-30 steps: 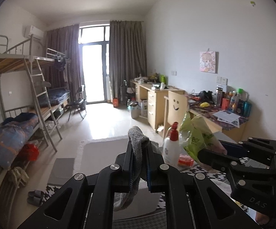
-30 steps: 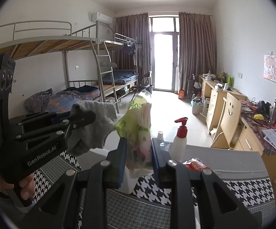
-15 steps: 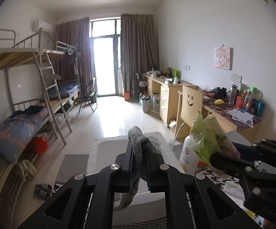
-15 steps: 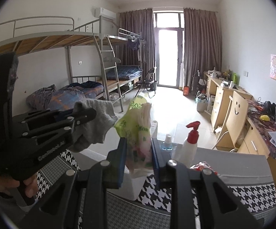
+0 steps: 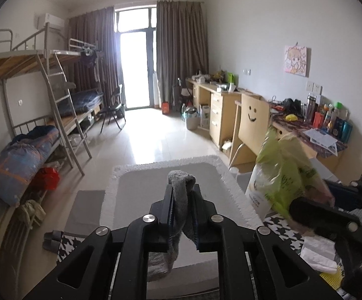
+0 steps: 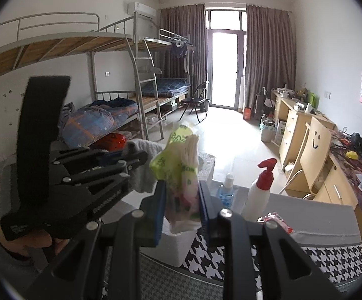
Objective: Organize soft objects
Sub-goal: 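Lower the grey sock into the foam box and open the left tool, then lower the plastic bag into the foam box and open the right tool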
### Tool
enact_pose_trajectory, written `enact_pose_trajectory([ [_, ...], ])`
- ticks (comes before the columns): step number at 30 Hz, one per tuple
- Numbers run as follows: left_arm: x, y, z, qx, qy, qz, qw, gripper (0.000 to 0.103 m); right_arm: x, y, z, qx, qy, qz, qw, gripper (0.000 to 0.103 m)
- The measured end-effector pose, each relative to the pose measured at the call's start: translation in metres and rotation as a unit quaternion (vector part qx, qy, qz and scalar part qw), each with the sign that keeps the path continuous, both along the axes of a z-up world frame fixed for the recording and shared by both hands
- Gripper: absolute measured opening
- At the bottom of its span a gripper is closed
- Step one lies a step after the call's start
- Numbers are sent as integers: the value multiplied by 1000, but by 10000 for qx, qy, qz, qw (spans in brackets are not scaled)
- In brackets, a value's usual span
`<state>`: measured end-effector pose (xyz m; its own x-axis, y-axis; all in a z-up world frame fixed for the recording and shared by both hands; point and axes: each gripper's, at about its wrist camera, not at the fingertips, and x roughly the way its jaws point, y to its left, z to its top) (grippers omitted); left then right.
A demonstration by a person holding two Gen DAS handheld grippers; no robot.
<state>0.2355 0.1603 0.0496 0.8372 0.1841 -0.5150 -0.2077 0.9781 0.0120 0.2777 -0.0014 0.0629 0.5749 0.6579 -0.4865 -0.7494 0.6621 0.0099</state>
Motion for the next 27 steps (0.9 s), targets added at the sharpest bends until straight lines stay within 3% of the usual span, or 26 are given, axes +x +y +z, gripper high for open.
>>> enact_pose_trajectory([
  [1,0,2,-1,-7,43,62,10000,28,2,-1,0,8,25,-1,10000,29],
  [3,-1,3,-1,17,35,186,9998,67,5,-2,-1,15,58,-35,10000,29],
  [5,-6,7,1,25,-70,330,9994,77,3,-1,0,5,53,-44,10000,29],
  [15,-28,21,13,-7,-348,638,9974,100,6,13,-5,-118,97,11,9999,29],
  [27,-52,38,14,62,-513,941,9942,102,13,30,-9,-123,248,260,9993,29],
])
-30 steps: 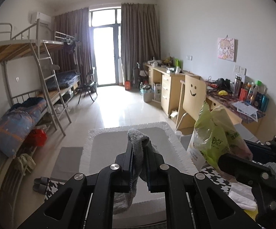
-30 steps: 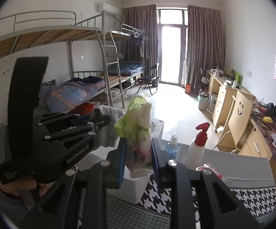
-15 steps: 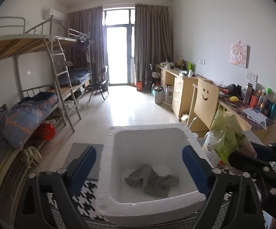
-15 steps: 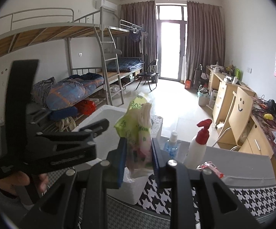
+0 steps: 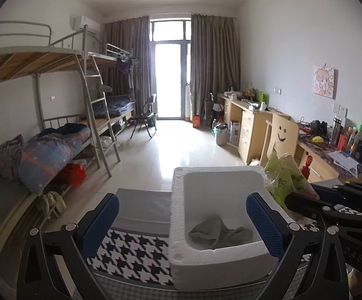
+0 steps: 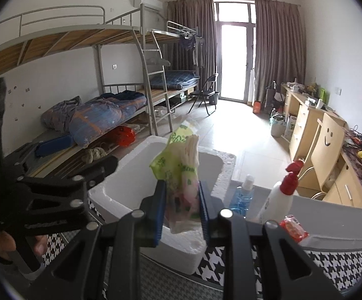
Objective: Organize soft objects
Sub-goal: 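Lower the plastic bag into the foam box and open the right tool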
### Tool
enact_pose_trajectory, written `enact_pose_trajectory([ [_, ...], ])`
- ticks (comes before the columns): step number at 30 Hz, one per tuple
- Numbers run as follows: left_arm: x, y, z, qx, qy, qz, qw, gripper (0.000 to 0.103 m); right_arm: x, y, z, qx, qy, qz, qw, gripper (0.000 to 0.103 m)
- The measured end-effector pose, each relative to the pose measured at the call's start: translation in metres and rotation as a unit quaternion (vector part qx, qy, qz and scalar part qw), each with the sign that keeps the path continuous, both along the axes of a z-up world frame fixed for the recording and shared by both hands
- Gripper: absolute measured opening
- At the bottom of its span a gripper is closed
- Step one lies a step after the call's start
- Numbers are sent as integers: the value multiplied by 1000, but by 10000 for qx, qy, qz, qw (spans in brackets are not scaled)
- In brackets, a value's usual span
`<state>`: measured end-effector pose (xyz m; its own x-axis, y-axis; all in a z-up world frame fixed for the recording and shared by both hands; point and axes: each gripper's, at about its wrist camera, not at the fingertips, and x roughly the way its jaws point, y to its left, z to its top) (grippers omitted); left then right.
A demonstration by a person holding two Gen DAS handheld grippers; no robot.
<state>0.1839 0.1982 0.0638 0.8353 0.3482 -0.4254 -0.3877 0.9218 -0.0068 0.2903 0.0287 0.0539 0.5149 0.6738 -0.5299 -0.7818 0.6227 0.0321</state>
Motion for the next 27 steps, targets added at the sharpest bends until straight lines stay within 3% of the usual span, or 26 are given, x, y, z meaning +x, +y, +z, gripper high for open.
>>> enact_pose_trajectory([
  [23,-28,28,-16,-67,41,201,9998,102,30,30,-24,-272,430,43,9987,30],
  [24,-28,29,-16,-87,34,215,9997,102,32,31,-26,-277,485,65,9984,32],
  [27,-28,31,-18,-115,50,228,9997,102,35,33,-30,-375,530,115,9978,55],
])
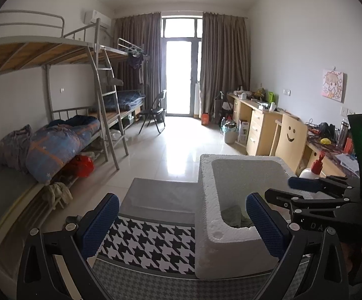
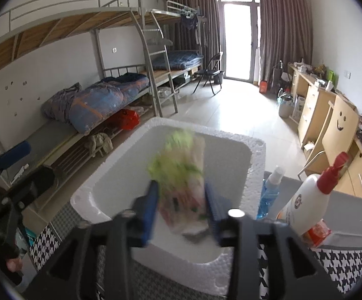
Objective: Organize soft objects
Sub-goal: 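Lower the plastic bag into the foam box and open the right tool, then withdraw both tools from the foam box back over the table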
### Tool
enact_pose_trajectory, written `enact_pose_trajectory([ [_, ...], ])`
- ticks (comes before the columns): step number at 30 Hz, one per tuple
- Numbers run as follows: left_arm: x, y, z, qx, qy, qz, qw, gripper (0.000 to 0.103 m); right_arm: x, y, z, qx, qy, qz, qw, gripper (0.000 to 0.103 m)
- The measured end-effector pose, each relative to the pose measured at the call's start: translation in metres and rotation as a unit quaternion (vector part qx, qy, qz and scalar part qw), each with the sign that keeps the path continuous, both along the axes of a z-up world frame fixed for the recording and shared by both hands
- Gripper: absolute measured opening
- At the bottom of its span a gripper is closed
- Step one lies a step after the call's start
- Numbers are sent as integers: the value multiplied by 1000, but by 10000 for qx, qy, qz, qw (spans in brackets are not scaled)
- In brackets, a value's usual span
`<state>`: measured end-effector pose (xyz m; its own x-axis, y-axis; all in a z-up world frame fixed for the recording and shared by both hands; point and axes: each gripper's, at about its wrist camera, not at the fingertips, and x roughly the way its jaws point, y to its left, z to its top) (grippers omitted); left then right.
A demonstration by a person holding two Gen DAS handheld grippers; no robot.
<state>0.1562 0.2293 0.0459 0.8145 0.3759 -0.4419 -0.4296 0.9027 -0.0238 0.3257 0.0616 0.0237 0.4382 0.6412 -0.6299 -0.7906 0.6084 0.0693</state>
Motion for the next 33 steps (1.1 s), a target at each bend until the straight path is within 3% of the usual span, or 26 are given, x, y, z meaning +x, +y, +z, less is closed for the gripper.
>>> enact_pose_trajectory([
  [2,1,1,-1,1,22,9,10000,102,-3,-2,-1,11,-89,-54,9999,66],
  [14,-3,-9,1,42,-2,-85,10000,102,-13,-16,10,123,-169,-136,9997,69],
  [17,-6,-15,5,90,-42,-97,9999,102,-19,-23,17,219,-266,-226,9992,83],
  [22,-11,-26,10,190,-76,-171,9996,102,-25,-37,24,370,-335,-244,9985,91],
  [33,-27,-47,20,219,-193,-335,9990,102,-42,-61,36,491,-549,-322,9968,92],
])
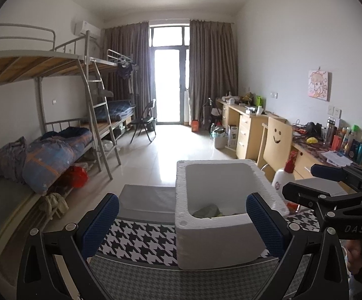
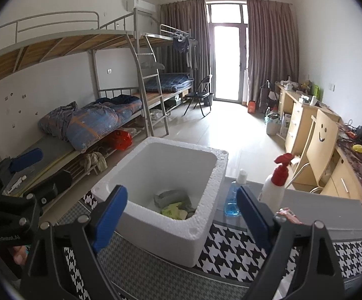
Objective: Organize soft objects
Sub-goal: 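Withdraw both tools from the foam box back over the table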
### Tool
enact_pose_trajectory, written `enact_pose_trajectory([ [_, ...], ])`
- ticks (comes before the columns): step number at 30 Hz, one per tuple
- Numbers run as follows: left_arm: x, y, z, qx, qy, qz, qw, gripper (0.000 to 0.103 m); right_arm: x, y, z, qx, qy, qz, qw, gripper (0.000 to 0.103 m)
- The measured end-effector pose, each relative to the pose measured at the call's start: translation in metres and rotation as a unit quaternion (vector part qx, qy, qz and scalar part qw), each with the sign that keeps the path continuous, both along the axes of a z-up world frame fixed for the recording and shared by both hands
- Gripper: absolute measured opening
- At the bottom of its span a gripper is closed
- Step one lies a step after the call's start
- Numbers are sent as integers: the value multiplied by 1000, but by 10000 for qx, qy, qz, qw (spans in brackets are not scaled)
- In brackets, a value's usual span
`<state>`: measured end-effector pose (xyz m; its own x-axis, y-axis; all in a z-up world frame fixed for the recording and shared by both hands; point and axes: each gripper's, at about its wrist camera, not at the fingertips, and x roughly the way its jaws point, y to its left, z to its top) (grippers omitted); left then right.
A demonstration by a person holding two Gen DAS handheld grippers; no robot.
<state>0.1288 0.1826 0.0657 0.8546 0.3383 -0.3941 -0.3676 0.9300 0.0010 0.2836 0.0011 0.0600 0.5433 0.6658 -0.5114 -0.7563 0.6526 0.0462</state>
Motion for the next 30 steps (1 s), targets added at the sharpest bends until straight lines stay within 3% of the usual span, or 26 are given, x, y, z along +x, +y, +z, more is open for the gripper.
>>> enact_pose_trajectory([
  [30,-34,-37,11,-25,-209,-318,9993,102,-49,-55,5,380,-279,-52,9989,92],
])
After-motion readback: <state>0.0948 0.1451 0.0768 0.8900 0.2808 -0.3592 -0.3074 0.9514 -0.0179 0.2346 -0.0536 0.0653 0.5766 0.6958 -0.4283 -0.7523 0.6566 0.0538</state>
